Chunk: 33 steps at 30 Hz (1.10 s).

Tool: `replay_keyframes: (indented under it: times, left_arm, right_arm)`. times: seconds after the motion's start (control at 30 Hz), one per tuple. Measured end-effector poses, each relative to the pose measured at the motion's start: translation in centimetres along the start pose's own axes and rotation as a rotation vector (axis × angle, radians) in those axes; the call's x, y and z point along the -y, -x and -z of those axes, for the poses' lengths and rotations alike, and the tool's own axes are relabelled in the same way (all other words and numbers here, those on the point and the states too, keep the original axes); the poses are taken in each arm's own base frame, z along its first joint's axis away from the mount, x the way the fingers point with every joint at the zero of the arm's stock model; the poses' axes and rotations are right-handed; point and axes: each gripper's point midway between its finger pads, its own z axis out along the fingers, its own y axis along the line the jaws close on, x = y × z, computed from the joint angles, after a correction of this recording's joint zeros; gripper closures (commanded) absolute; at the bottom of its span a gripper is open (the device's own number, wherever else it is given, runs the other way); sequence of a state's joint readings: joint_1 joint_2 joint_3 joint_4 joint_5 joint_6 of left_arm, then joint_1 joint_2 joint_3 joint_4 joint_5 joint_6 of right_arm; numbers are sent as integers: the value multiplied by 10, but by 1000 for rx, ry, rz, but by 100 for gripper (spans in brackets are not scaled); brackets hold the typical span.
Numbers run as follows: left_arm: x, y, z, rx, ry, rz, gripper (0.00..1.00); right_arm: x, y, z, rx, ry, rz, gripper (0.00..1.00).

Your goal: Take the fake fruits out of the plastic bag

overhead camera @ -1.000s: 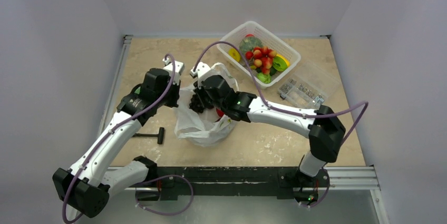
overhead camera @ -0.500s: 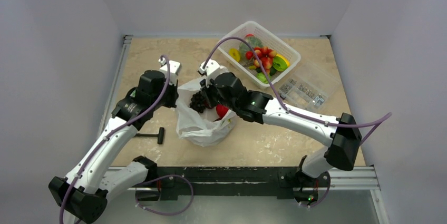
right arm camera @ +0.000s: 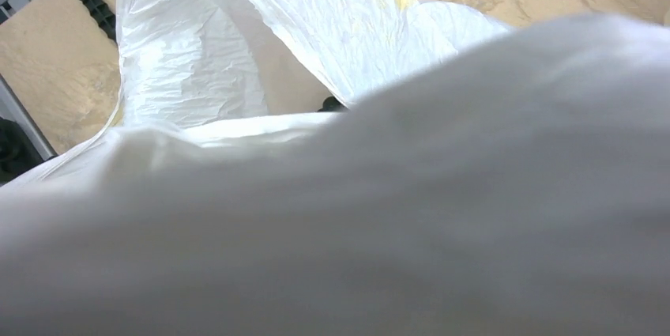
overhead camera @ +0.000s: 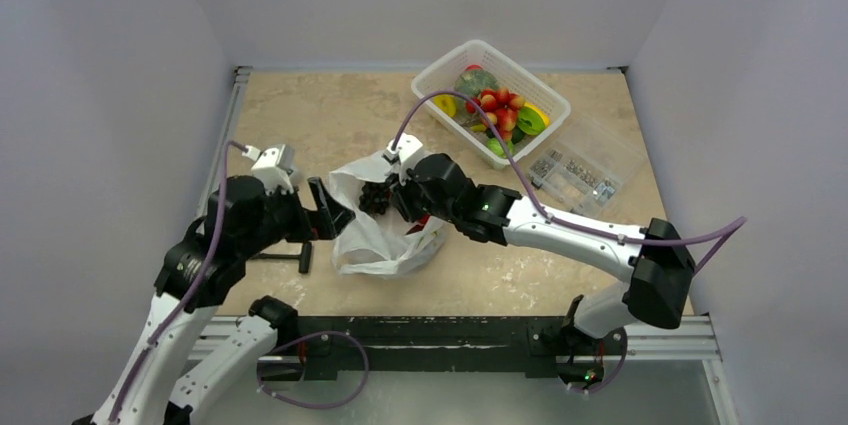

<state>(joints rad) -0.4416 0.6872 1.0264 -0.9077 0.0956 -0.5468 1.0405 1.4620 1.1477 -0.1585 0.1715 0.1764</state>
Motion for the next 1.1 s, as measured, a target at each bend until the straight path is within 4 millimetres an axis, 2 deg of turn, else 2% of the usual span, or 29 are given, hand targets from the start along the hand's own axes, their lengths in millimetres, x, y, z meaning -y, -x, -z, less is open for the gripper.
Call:
replay_keyframes:
  times: [0.1, 0.23, 0.27, 0.37, 0.43, 0.53, 0.63, 0.77, 0.83, 0.9, 0.97, 1.1]
  left_arm:
    - [12, -14, 9, 8, -87, 114, 0]
    - [8, -55, -19, -124, -114, 242, 0]
    - [7, -65, -29, -168, -111, 269, 3]
    - [7, -92, -53, -283, -127, 334, 36]
    - [5, -107, -60, -351, -115, 351, 55]
    - [6, -118, -63, -381, -119, 356, 68]
    - [9, -144, -68, -436, -132, 360, 70]
    - [7, -190, -76, -546, -66, 322, 73]
    - [0, -208, -83, -563, -24, 314, 74]
    - [-12, -219, -90, -548, 32, 333, 75]
    - [-24, -224, -95, -522, 79, 348, 83]
    - [-33, -220, -101, -458, 110, 367, 85]
  right_arm:
    - [-1, -2, -1, -5, 7, 2, 69]
    - [-5, 2, -2, 16, 29, -2, 66]
    - [-6, 1, -2, 17, 36, -3, 66]
    - [-10, -9, 0, 7, 62, -9, 62]
    - [-11, -18, 2, -9, 79, -16, 59]
    - [-12, -34, 5, -40, 92, -29, 56]
    - [-13, -52, 5, -81, 105, -45, 54]
    - [-11, -80, 6, -146, 98, -64, 54]
    - [-7, -89, 7, -167, 76, -69, 54]
    - [0, -95, 7, -181, 42, -74, 54]
    - [7, -98, 7, -186, -3, -76, 54]
    - [21, -107, 5, -210, -84, -77, 63]
